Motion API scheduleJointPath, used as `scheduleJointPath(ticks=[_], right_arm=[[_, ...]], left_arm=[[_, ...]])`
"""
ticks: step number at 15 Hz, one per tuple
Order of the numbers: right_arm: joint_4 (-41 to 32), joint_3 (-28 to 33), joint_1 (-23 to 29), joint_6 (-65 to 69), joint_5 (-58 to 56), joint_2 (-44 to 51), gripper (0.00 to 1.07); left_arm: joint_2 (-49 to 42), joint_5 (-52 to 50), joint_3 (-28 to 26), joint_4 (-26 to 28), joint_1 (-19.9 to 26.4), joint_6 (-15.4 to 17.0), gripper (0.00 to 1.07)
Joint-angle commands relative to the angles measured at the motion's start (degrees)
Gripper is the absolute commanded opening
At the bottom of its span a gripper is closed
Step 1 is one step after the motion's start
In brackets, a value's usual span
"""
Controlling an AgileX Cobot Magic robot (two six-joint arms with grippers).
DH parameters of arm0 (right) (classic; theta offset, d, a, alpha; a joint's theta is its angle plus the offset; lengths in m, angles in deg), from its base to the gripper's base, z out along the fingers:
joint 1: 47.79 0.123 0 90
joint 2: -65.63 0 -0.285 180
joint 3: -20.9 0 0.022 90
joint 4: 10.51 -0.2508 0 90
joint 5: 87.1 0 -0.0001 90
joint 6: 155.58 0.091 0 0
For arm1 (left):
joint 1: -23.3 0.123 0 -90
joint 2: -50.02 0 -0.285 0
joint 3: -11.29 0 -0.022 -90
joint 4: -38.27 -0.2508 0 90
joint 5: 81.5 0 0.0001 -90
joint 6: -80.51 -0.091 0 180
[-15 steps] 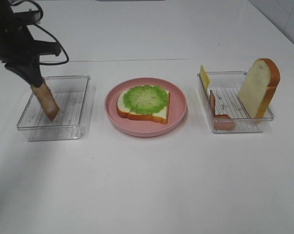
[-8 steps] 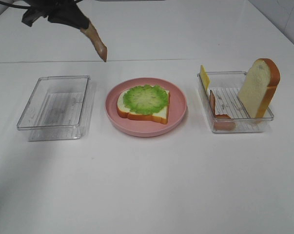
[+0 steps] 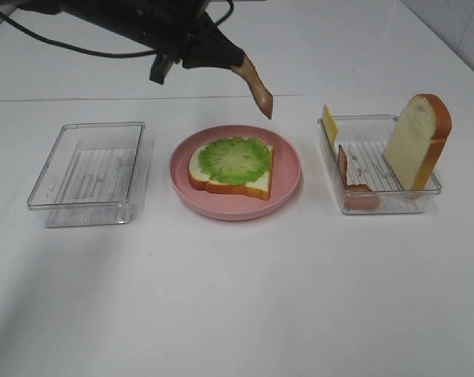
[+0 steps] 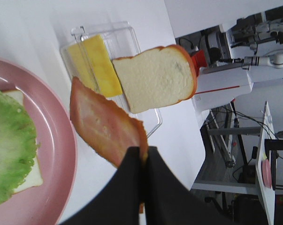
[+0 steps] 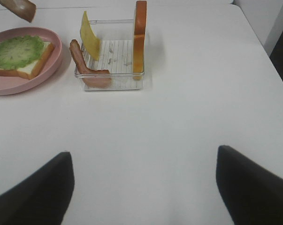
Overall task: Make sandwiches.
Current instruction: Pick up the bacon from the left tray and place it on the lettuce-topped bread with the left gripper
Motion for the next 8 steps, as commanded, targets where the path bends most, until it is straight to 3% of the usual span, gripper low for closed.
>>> scheduleJointPath(ticks=[1, 5, 8], right_arm=[[-0.06, 0.0, -0.34, 0.17, 0.46, 0.92, 0.78], [-0.06, 0.0, -0.34, 0.17, 0.46, 0.92, 0.78], [-0.06, 0.0, -0.34, 0.17, 0.46, 0.92, 0.78]], left_arm=[[3.27, -1.95, -0.17, 2.58, -2.52, -2.29, 0.0], [7.39, -2.58, -0.17, 2.98, -3.09, -2.41, 0.0], [7.62, -2.58, -0.17, -1.66, -2.58, -2.46, 0.0]])
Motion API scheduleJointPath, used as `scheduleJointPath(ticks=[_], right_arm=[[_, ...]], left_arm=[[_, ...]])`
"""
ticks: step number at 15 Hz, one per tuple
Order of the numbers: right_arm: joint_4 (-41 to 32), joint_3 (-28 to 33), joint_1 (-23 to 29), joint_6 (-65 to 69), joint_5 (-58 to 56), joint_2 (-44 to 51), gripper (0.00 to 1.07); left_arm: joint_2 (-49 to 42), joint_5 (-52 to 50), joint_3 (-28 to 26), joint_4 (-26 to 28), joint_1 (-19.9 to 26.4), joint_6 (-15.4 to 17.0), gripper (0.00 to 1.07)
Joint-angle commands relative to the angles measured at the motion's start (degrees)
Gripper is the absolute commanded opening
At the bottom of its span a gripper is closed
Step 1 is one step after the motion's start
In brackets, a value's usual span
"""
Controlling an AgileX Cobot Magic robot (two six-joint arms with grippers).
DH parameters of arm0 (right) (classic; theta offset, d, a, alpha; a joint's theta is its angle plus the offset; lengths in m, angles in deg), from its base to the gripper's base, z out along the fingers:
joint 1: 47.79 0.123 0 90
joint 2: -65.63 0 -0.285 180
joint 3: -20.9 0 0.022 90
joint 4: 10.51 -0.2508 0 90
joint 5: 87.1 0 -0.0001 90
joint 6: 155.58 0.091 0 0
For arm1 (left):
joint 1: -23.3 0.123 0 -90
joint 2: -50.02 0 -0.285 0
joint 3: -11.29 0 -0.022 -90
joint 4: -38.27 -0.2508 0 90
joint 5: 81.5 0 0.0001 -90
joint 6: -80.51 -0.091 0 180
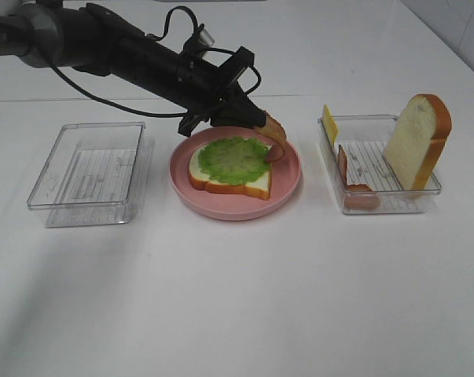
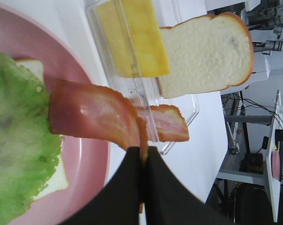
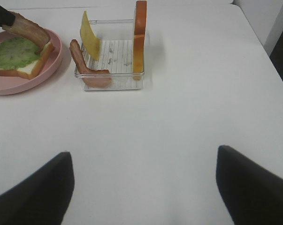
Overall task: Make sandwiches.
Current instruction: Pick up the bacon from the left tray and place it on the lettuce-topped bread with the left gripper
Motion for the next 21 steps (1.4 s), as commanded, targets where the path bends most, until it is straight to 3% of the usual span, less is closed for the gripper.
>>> scheduleJointPath(ticks=[1, 6, 8, 14, 15, 18, 21], right_arm=[[-0.06, 0.0, -0.34, 0.17, 0.46, 0.92, 0.78], [-0.06, 0.0, -0.34, 0.17, 0.46, 0.92, 0.78], [-0.06, 0.0, -0.34, 0.17, 0.46, 0.92, 0.78], [-0.06, 0.0, -0.34, 0.17, 0.46, 0.92, 0.78], [-0.06, 0.0, -0.34, 0.17, 0.46, 0.92, 0.78], [-0.06, 0.0, -0.34, 0.17, 0.46, 0.92, 0.78], [-0.06, 0.0, -0.34, 0.17, 0.46, 0.92, 0.78]], left_arm=[[-0.63, 0.23, -0.17, -2.86, 0.69, -0.17, 0.0], [-2.01, 3.9, -0.17, -4.18, 4.7, 0.23, 0.0], [-1.78, 5.84, -0.17, -7.68, 5.21, 0.69, 0.0], [-1.95, 3.61, -0.17, -17.76, 5.39, 7.1, 0.0], [-1.95, 3.61, -0.17, -17.76, 5.39, 7.1, 0.0], [-1.95, 0.92, -0.17, -20.11, 5.39, 11.52, 0.0], [-1.89, 1.15, -0.17, -20.11, 5.39, 12.61, 0.0]])
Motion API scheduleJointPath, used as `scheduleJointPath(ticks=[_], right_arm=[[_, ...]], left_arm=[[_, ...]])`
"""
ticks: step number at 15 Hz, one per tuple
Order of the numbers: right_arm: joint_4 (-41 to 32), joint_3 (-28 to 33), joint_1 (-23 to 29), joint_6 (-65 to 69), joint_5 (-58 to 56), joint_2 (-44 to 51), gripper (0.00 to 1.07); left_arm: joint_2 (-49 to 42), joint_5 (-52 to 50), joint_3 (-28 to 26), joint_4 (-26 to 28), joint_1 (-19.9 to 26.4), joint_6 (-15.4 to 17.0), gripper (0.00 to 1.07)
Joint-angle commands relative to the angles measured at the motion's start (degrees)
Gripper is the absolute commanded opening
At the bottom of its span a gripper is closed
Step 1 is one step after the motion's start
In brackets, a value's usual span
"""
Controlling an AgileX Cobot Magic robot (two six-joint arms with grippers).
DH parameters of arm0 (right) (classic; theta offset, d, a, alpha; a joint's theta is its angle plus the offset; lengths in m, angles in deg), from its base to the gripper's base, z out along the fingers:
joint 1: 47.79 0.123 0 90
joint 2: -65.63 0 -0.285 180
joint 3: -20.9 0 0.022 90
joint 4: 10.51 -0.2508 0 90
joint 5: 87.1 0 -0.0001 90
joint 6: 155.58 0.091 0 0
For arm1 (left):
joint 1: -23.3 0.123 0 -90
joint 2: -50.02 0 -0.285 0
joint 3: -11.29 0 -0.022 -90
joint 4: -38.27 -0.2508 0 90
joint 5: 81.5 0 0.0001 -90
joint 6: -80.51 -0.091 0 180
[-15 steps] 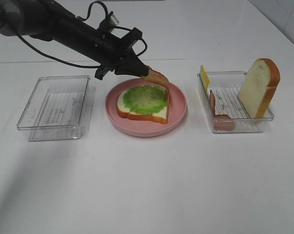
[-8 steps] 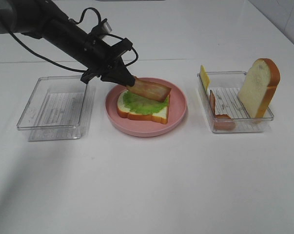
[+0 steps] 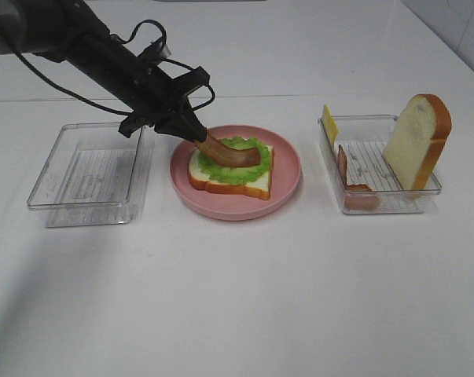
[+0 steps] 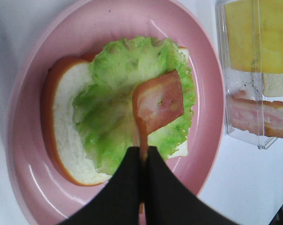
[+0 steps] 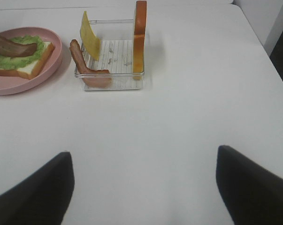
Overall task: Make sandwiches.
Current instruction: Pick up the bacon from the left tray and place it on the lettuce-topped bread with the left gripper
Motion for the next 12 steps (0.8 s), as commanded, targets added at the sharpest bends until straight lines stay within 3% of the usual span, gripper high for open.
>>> scheduleJointPath(ticks=[1, 4, 7, 10, 11, 12], right_arm=[[-0.06, 0.0, -0.34, 0.17, 0.46, 0.92, 0.78], [-0.06, 0.0, -0.34, 0.17, 0.46, 0.92, 0.78], [-0.06, 0.0, -0.34, 0.17, 0.46, 0.92, 0.78], [-0.06, 0.0, -0.34, 0.17, 0.46, 0.92, 0.78], [-0.06, 0.0, -0.34, 0.17, 0.46, 0.92, 0.78], [-0.06, 0.0, -0.34, 0.17, 0.46, 0.92, 0.78]], left_arm=[[-0.46, -0.06, -0.17, 0.0, 0.23, 0.57, 0.05], [-0.46, 0.06, -0.17, 0.0, 0.23, 0.46, 0.31], [-1.78, 0.0, -0.17, -0.29, 0.23, 0.4, 0.82], [-3.67, 0.0, -0.34, -3.44, 0.23, -0.34, 0.82], [-6.59, 0.11, -0.92, -10.08, 0.23, -0.4, 0.82], [-8.59, 0.34, -1.03, -13.35, 0.23, -0.4, 0.82]])
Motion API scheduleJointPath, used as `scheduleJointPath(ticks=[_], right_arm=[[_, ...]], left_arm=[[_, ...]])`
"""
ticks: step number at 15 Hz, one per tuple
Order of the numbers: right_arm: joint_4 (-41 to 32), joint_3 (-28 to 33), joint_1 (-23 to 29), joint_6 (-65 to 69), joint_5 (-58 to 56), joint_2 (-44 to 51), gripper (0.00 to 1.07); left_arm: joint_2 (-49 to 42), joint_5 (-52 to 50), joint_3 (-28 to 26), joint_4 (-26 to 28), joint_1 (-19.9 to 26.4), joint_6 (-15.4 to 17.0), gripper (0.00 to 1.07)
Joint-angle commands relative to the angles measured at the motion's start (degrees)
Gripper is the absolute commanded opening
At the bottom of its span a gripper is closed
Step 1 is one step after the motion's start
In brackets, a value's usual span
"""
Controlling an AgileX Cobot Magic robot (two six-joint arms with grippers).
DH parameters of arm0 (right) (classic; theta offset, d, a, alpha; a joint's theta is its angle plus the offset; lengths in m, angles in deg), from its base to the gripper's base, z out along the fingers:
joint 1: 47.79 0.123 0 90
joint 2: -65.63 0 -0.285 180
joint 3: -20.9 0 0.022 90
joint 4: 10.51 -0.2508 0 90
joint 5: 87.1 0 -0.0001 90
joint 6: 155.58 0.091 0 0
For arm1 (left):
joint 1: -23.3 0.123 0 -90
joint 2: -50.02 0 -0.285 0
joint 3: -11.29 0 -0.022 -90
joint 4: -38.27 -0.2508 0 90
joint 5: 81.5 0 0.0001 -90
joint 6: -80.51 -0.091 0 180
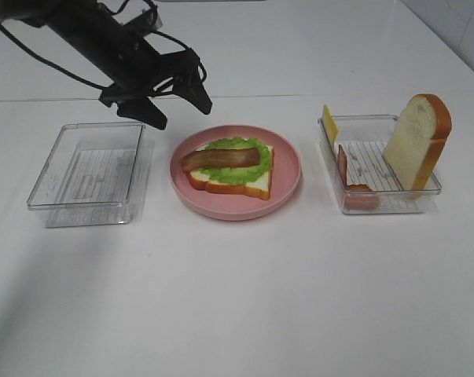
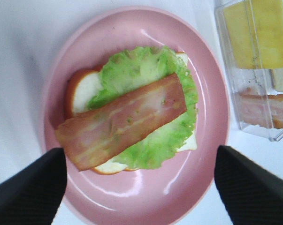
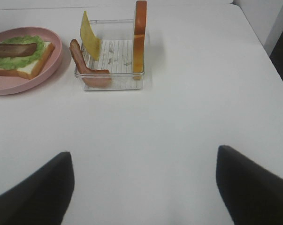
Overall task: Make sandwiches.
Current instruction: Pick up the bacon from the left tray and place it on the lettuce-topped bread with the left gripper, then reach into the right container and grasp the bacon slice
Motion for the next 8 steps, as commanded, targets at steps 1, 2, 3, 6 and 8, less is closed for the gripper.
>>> scheduleJointPath(ticks=[1, 2, 3, 6, 8], right_arm=[[-0.06, 0.0, -0.34, 0.17, 0.46, 0.92, 0.78], [-0.06, 0.0, -0.34, 0.17, 0.46, 0.92, 0.78], [-0.06, 0.0, -0.34, 0.17, 0.46, 0.92, 0.78], [-0.06, 0.0, -0.34, 0.17, 0.46, 0.92, 0.78], [-0.06, 0.0, -0.34, 0.17, 0.46, 0.92, 0.78]], left_arm=[[-5.27, 0.69, -0.57, -7.1, 0.23, 0.23, 0.82], [-7.28, 1.55, -0.57, -9.63, 0.23, 1.09, 0.82], [-9.34, 3.32, -0.57, -11.97, 0.23, 2.35, 0.82], [-15.47, 9.74, -0.57, -19.14, 0.23, 6.19, 0.82], [-17.48, 11.8, -0.57, -21.66, 0.23, 7.22, 0.82]])
